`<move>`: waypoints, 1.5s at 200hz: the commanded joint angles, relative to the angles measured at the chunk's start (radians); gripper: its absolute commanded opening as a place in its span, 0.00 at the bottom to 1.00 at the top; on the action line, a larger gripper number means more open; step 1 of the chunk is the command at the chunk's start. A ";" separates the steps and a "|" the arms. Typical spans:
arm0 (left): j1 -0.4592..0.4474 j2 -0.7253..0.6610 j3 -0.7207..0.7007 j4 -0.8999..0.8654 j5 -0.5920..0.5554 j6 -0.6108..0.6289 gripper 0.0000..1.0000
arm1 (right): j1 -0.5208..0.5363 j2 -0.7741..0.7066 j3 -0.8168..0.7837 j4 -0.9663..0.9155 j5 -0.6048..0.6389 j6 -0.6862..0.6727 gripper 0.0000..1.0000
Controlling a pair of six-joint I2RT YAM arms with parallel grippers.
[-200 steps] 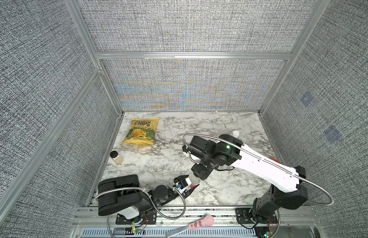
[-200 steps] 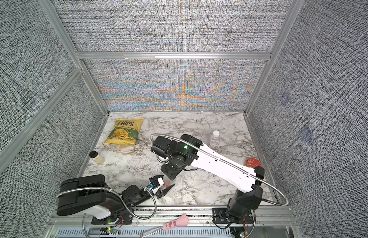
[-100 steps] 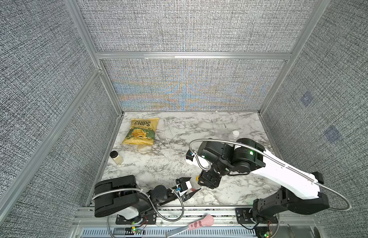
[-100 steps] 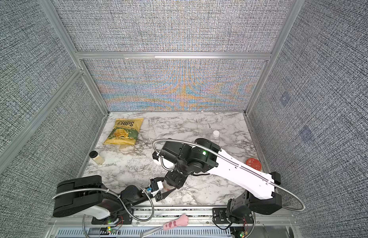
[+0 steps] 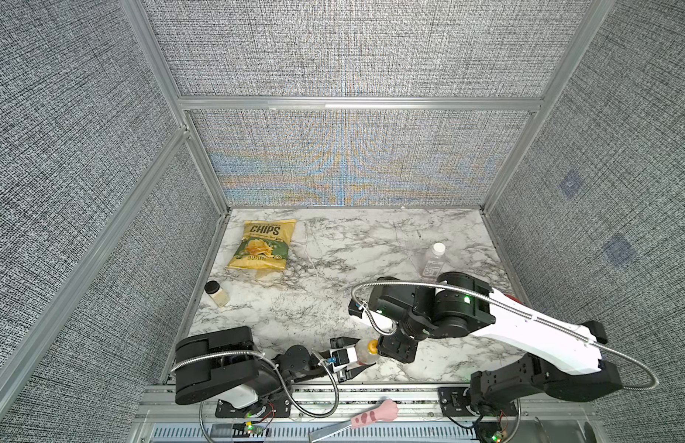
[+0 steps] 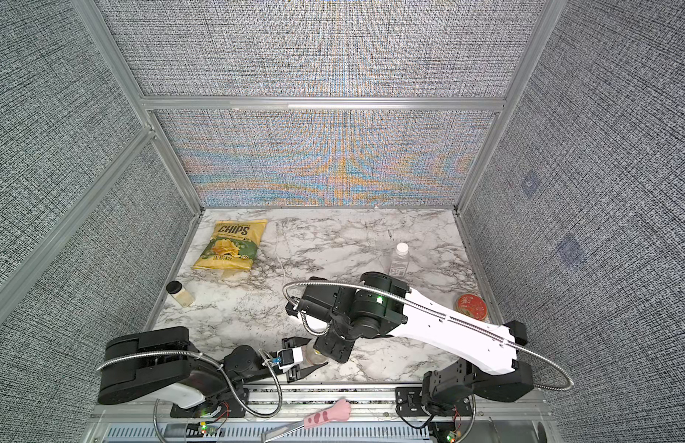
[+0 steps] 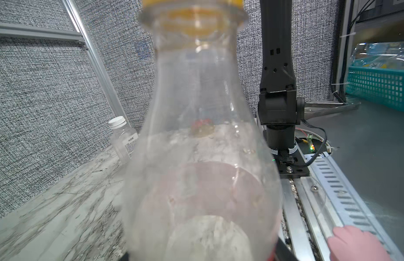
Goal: Screw on the bottle caps
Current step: Screw the bottle cap onto the plastic bottle.
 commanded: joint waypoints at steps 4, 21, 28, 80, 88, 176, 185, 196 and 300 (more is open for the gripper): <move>0.000 0.012 0.003 0.050 0.039 -0.003 0.56 | 0.003 0.001 0.013 0.016 0.016 -0.014 0.48; 0.000 0.019 0.005 0.051 0.039 -0.005 0.56 | 0.003 0.006 0.006 0.021 -0.002 -0.019 0.48; 0.001 0.020 0.005 0.050 0.037 -0.007 0.56 | 0.007 0.010 0.002 0.023 -0.003 -0.019 0.48; 0.001 0.021 -0.004 0.050 0.037 -0.012 0.56 | 0.048 0.024 -0.006 0.021 -0.001 -0.020 0.48; 0.001 0.020 -0.004 0.051 0.039 -0.012 0.56 | 0.047 0.024 -0.009 0.019 0.018 -0.020 0.48; 0.004 0.025 -0.007 0.050 0.066 -0.020 0.56 | 0.058 0.037 -0.026 0.015 0.069 -0.021 0.46; 0.004 0.024 -0.007 0.051 0.066 -0.018 0.56 | 0.058 0.035 -0.029 0.017 0.069 -0.021 0.45; 0.003 0.023 -0.007 0.052 0.063 -0.018 0.56 | 0.058 0.036 -0.031 0.017 0.067 -0.019 0.45; 0.003 0.023 -0.007 0.050 0.061 -0.014 0.55 | 0.058 0.048 -0.027 0.020 0.109 -0.005 0.50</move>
